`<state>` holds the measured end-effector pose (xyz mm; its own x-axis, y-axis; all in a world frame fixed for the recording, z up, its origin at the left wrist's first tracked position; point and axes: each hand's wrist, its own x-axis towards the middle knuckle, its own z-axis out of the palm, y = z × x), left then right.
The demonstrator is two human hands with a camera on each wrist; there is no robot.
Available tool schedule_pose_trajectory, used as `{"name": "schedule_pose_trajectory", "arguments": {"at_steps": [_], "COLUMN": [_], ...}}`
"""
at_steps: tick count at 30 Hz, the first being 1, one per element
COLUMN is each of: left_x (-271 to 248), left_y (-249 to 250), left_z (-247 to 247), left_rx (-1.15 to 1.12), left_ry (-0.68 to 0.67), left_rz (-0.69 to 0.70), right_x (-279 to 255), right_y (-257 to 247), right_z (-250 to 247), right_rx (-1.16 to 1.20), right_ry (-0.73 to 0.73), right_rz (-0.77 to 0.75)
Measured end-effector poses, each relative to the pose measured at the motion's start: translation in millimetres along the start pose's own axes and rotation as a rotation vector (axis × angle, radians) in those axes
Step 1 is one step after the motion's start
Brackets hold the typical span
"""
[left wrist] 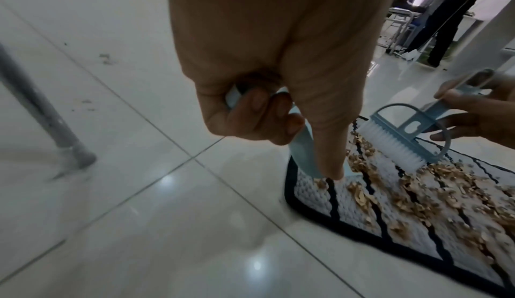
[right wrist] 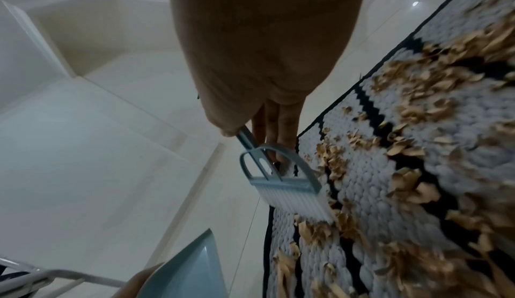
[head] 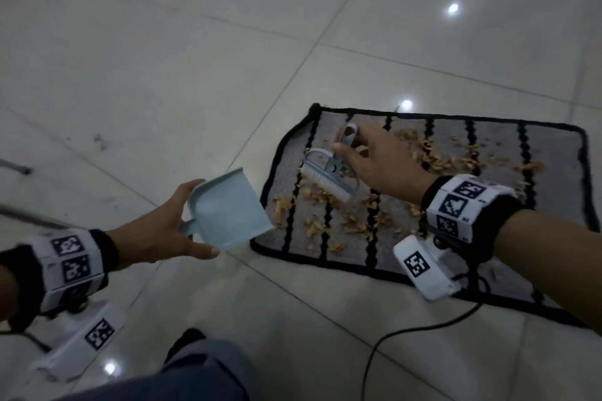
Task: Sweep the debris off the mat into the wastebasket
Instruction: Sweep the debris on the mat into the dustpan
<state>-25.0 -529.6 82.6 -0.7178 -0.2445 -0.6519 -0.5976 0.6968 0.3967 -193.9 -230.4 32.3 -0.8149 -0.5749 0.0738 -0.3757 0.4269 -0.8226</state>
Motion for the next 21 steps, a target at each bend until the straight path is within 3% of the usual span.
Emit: {"name": "schedule_pose_trajectory", "arguments": {"at_steps": [3,7,10,13,21], "left_x": [0,4,7,15,29], "left_y": [-19,-41,-52,-60,-64], "left_z": [23,46,50,47,54], "left_rx": [-0.054,-0.094,-0.046,-0.018,-0.03], "left_ry": [-0.028,-0.077,-0.09,-0.115,-0.146], "left_rz": [0.047,0.089,0.091,0.095,0.132], "right_x": [5,4,-4,-9,-19], "right_y": [-5,-19,-21,-19,1], "right_z": [20,57,88,112,102], "right_rx": [0.003,0.082,0.204,0.247,0.067], "right_ry": [-0.029,0.077,0.141,0.113,0.163], "right_rz": [0.014,0.04,0.155,0.213,0.258]}}
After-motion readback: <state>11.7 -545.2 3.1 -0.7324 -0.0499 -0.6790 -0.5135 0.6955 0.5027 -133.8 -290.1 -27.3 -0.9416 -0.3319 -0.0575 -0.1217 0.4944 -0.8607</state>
